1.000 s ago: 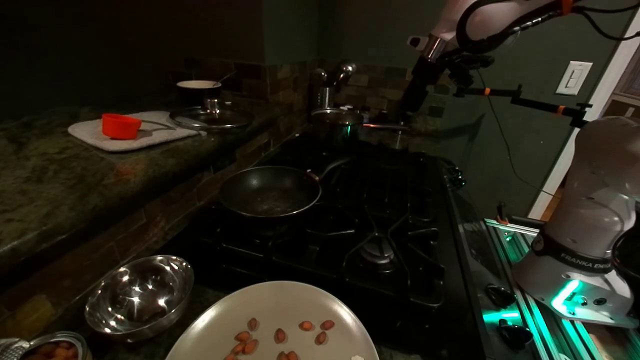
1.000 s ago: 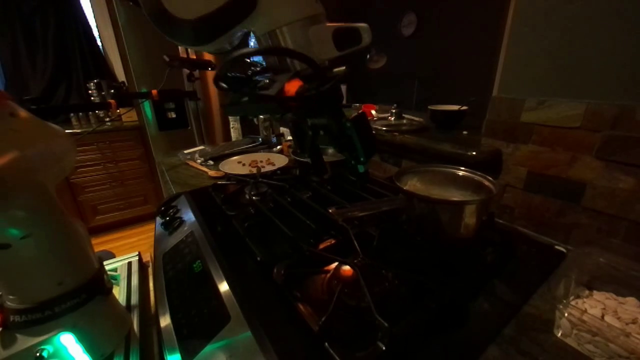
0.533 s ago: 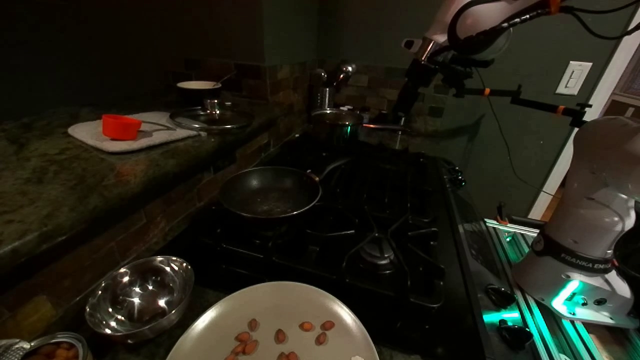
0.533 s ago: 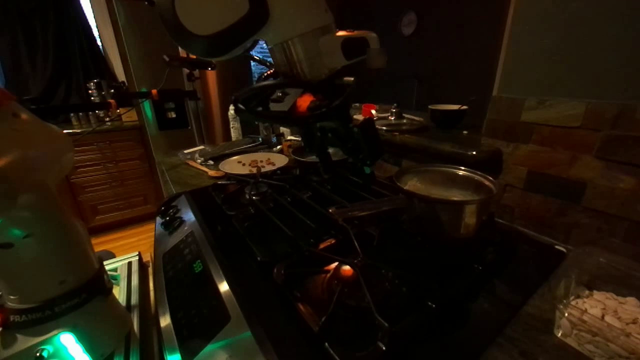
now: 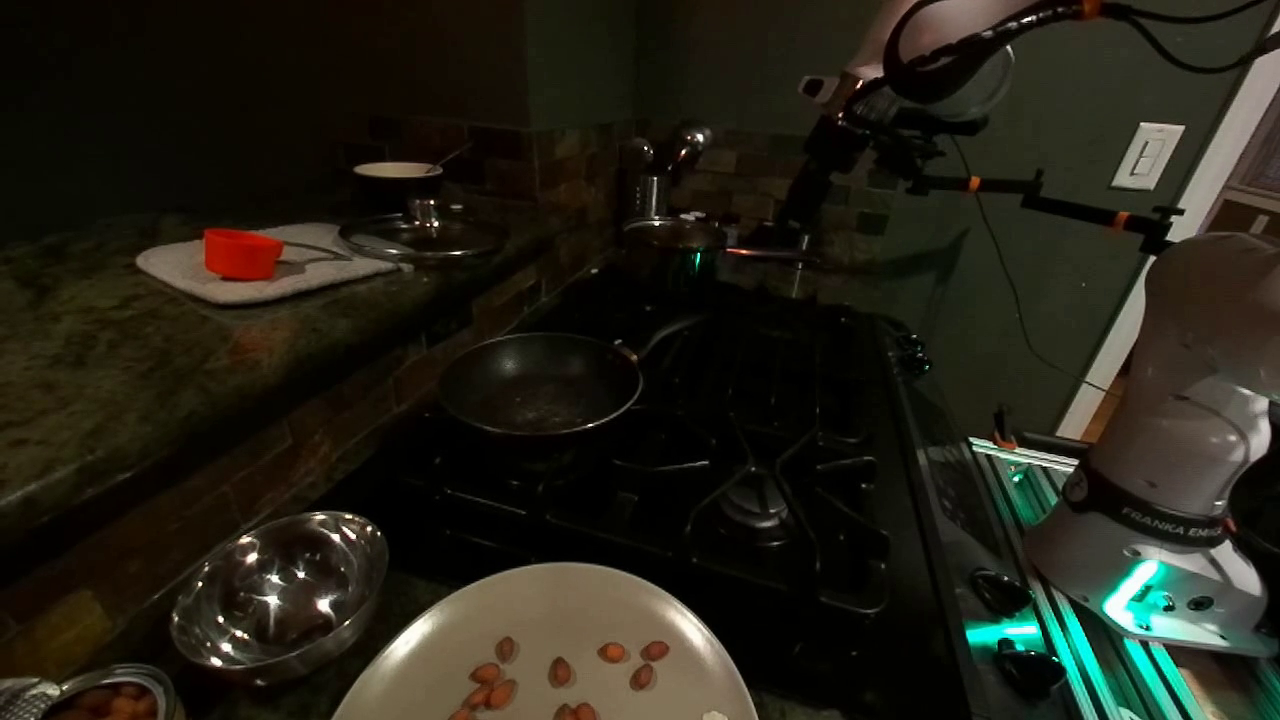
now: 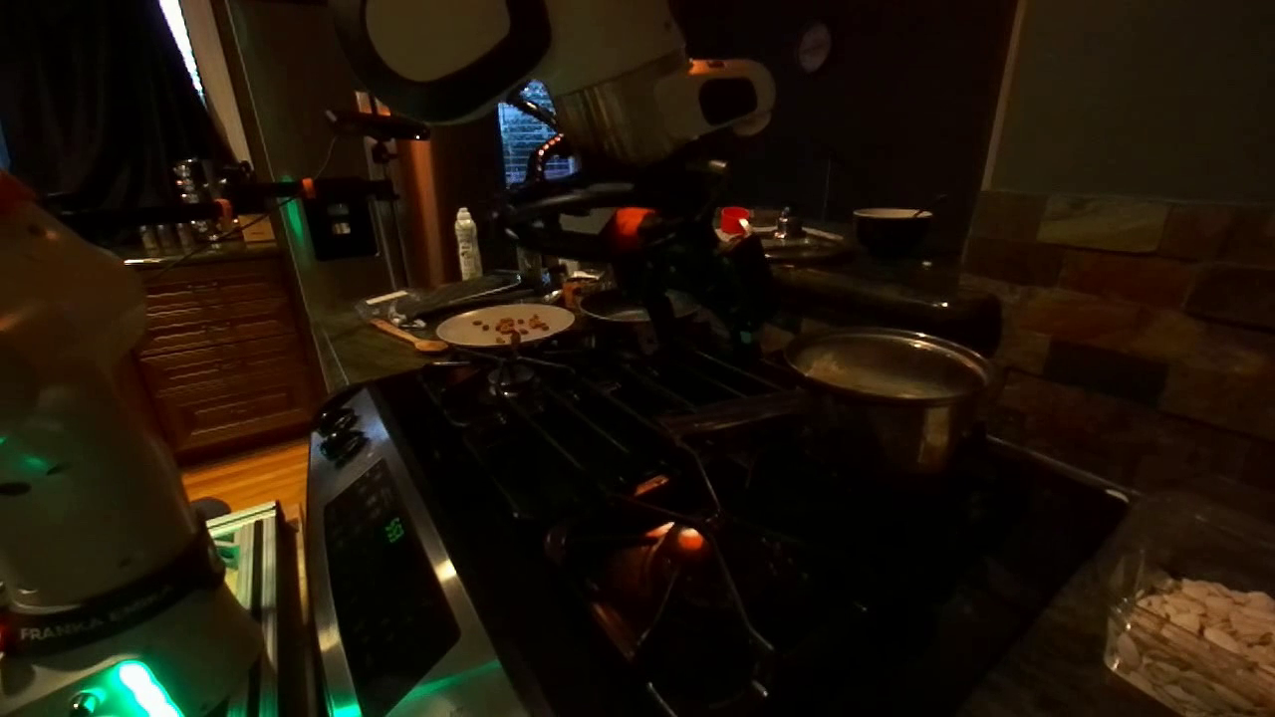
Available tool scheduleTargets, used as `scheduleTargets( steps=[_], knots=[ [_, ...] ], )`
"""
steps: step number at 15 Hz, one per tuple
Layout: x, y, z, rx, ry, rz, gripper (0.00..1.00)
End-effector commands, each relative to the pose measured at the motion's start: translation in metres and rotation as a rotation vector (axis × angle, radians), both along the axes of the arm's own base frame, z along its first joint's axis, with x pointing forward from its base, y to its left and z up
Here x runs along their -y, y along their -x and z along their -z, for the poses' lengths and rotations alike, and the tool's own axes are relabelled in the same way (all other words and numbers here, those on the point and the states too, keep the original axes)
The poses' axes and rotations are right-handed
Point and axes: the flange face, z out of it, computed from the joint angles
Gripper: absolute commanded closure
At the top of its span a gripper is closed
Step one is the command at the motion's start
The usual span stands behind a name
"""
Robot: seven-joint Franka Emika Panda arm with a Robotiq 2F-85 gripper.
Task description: Move the pot to the right
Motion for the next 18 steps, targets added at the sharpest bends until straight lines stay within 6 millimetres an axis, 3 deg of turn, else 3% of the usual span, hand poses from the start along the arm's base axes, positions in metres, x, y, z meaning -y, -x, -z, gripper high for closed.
scheduleTargets(
  steps=[1,16,18],
  knots=[
    [0.012,-0.013,0.008,0.019,-0.016,-0.033,0.0],
    [0.041,-0.036,0.045,0.06,-0.016,-0.062,0.0],
    [0.042,-0.038,0.049,0.057,-0.02,-0.065,0.26]
  ],
)
